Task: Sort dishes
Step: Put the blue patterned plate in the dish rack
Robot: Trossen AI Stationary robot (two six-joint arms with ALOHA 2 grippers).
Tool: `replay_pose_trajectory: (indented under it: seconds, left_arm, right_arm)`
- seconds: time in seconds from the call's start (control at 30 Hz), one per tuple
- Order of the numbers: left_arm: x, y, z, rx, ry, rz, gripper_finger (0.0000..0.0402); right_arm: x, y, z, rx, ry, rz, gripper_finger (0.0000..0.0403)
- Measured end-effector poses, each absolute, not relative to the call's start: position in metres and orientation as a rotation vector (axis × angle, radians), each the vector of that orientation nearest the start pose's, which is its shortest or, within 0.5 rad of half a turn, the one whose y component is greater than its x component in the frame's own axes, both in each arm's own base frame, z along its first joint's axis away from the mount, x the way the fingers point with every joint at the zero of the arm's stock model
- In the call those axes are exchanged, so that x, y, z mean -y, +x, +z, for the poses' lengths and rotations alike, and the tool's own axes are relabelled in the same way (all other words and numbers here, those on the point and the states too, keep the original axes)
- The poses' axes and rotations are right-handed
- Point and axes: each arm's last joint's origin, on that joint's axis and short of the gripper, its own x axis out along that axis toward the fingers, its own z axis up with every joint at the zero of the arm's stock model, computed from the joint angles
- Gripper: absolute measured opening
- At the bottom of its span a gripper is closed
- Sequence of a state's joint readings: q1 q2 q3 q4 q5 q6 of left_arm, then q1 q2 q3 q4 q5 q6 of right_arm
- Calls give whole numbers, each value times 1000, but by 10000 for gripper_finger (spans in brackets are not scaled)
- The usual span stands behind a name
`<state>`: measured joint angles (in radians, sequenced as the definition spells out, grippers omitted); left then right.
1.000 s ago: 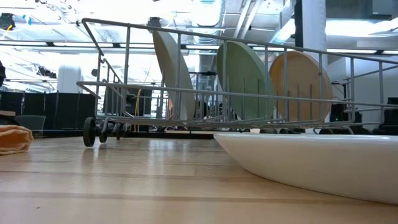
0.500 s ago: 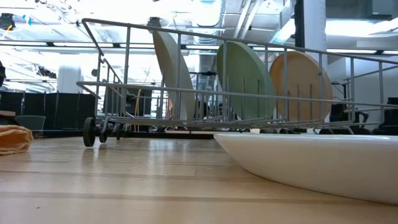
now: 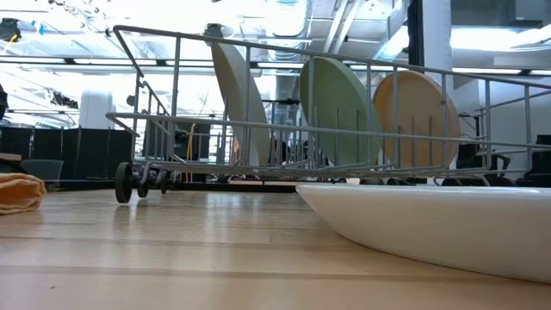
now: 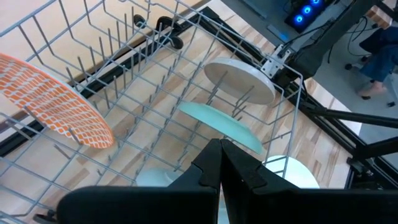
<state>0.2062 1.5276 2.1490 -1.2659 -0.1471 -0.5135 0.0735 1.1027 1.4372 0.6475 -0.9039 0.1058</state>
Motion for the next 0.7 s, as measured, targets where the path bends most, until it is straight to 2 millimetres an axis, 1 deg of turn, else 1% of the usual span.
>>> replay_pose_trajectory:
  seconds: [0.6, 0.7]
  left_arm:
    - [-56, 244, 501, -545, -484, 516, 0]
    - [-56, 244, 501, -544, -485, 516, 0]
  right_arm:
    - [-14, 167, 546, 774, -238, 902, 1]
    - [-7, 170, 545, 743, -188, 828, 1]
